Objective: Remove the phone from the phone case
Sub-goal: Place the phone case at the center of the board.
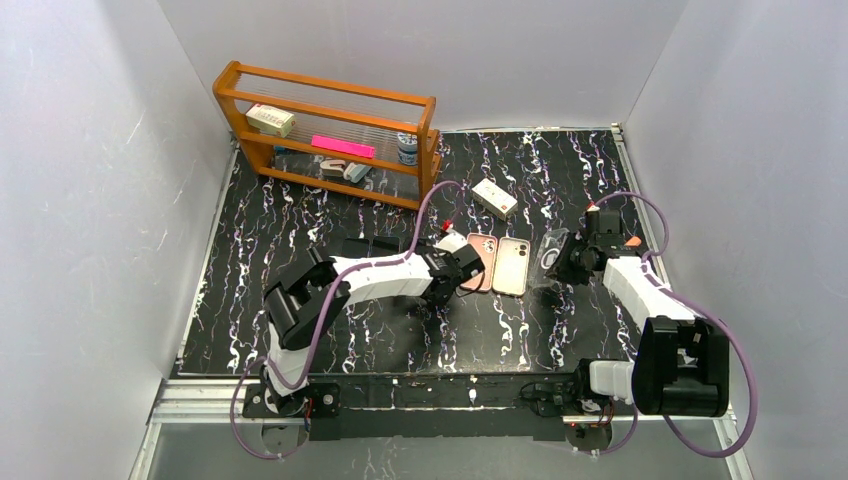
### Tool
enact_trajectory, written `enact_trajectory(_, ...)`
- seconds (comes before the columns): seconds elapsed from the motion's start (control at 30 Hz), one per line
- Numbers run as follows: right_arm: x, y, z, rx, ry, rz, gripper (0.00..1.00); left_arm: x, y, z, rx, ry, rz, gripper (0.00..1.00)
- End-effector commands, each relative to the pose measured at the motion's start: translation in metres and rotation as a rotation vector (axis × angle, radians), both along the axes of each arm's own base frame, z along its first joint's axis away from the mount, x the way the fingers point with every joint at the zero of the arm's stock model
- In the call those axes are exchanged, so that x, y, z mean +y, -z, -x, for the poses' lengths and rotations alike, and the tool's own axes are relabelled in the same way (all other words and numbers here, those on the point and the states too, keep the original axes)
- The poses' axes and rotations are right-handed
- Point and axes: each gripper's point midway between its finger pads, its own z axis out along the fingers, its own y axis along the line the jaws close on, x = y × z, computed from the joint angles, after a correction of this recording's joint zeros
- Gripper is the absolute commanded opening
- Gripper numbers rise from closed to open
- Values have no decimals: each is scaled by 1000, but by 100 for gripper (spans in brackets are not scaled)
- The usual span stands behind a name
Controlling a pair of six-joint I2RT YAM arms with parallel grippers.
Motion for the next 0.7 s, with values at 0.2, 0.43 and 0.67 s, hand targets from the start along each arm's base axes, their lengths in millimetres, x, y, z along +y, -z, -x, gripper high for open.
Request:
enact_trajectory(0.2, 20, 0, 6, 65, -118, -94, 6, 5, -8, 6, 59, -47, 164, 92)
enact_trajectory(0.43, 27, -3, 9, 88, -134, -129, 9, 11, -17, -4, 85, -86, 285, 93)
enact_trajectory(0.67, 24, -6, 17, 98, -115, -119, 12, 15, -33, -12, 67, -120, 390, 93)
